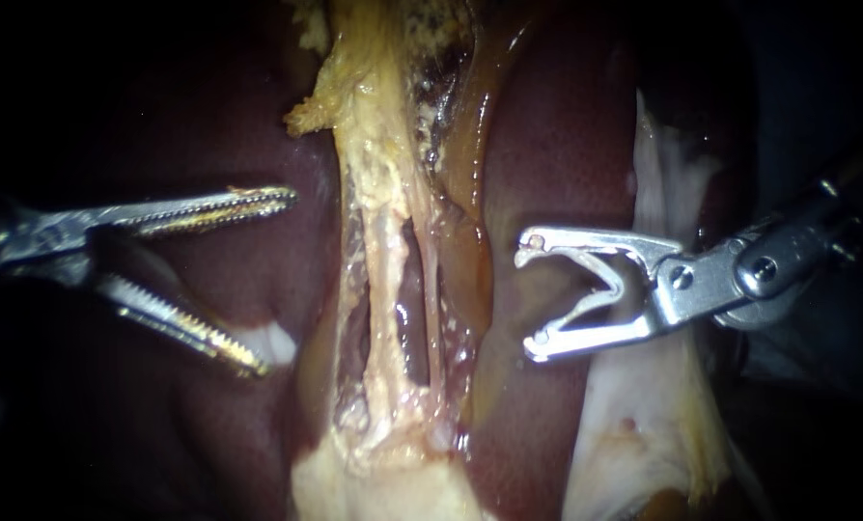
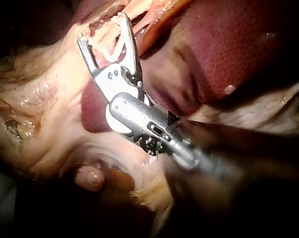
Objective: Grabbing gallbladder
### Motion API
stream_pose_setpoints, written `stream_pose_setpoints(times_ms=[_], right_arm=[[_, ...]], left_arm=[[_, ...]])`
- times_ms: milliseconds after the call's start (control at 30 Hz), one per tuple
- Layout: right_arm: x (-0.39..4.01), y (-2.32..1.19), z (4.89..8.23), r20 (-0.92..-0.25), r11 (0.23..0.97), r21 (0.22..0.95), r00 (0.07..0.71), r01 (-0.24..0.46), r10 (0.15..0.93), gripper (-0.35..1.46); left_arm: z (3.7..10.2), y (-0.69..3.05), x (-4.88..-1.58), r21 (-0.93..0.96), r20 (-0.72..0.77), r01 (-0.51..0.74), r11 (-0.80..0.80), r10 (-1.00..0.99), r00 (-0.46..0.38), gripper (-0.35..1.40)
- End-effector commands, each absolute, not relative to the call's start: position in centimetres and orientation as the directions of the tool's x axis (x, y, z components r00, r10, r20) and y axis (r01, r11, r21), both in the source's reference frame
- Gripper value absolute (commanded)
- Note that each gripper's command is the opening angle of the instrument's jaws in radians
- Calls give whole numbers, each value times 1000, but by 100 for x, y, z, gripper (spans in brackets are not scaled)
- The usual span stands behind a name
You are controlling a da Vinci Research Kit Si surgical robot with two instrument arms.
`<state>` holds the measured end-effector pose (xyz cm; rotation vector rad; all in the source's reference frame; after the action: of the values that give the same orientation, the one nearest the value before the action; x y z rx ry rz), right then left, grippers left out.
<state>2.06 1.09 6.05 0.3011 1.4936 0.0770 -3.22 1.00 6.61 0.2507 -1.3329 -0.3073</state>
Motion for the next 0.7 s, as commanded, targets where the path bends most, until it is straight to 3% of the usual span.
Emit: stream_pose_setpoints(times_ms=[33,167,333,700], right_arm=[[206,109,605,-968,960,245,82,133,235,58],[206,109,605,-968,960,245,82,133,235,58],[206,109,605,-968,960,245,82,133,235,58],[207,108,603,-969,960,244,82,134,235,58]], left_arm=[[659,100,-322,351,911,74,933,-359,205,86],[659,101,-321,345,912,78,935,-354,206,84],[652,121,-318,423,865,195,885,-459,203,57],[687,185,-319,487,806,400,777,-576,136,51]])
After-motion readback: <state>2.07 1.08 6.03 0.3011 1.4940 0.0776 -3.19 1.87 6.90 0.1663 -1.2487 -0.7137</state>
